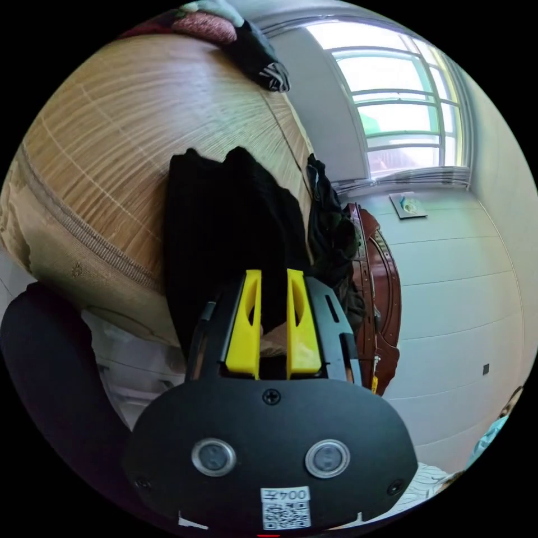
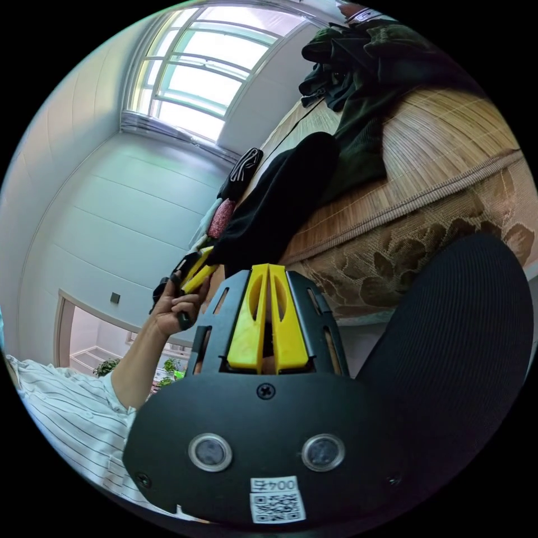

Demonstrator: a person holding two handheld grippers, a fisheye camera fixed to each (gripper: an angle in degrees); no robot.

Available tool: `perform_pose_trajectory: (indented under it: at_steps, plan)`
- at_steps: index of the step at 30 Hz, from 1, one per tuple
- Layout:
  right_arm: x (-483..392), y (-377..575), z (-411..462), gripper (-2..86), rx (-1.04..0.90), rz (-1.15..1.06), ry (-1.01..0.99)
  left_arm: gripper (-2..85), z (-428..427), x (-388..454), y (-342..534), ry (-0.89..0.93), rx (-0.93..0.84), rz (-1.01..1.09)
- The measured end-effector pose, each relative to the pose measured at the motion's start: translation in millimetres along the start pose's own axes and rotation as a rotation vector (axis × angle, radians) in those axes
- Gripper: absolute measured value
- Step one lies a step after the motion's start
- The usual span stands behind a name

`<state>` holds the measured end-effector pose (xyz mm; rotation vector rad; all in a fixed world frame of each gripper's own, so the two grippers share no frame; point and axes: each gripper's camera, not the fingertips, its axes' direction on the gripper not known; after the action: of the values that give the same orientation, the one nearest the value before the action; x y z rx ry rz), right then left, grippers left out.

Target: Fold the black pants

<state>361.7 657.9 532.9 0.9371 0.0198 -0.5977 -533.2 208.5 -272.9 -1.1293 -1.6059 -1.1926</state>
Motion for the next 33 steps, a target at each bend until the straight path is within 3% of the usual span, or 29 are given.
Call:
perform_pose_trajectory:
  at_steps: [4,9,11,15,19,21,28,33]
  plan:
    - [8,6,0,-0.7,0.002,0.007,-0.006,6.8,-11,45,35,-0.103,0.063,0.082]
    - [14,10,7,-0.7,-0.013,0.014,-0.009,7.3,38,-77,66,-0.119,0.016,-0.043]
    - [14,14,12,-0.7,-0.023,0.009,-0.003,7.5,45,-132,72,0.077,0.032,-0.117]
    - [11,21,18,-0.7,-0.028,-0.008,0.003,7.5,44,-94,89,-0.079,0.059,0.071]
    - [8,23,34,-0.3,-0.029,0.004,0.049,8.0,77,-158,103,-0.14,-0.009,0.064]
    - [0,27,40,0.2,-0.018,-0.003,0.111,7.9,82,-191,116,-0.075,0.004,0.036]
    - [-67,27,60,5.9,0.057,-0.245,0.333,7.8,71,-144,182,-0.377,0.228,0.545]
    - [-76,-35,77,0.8,0.149,-0.246,0.411,8.6,159,-127,170,-0.482,0.247,0.782]
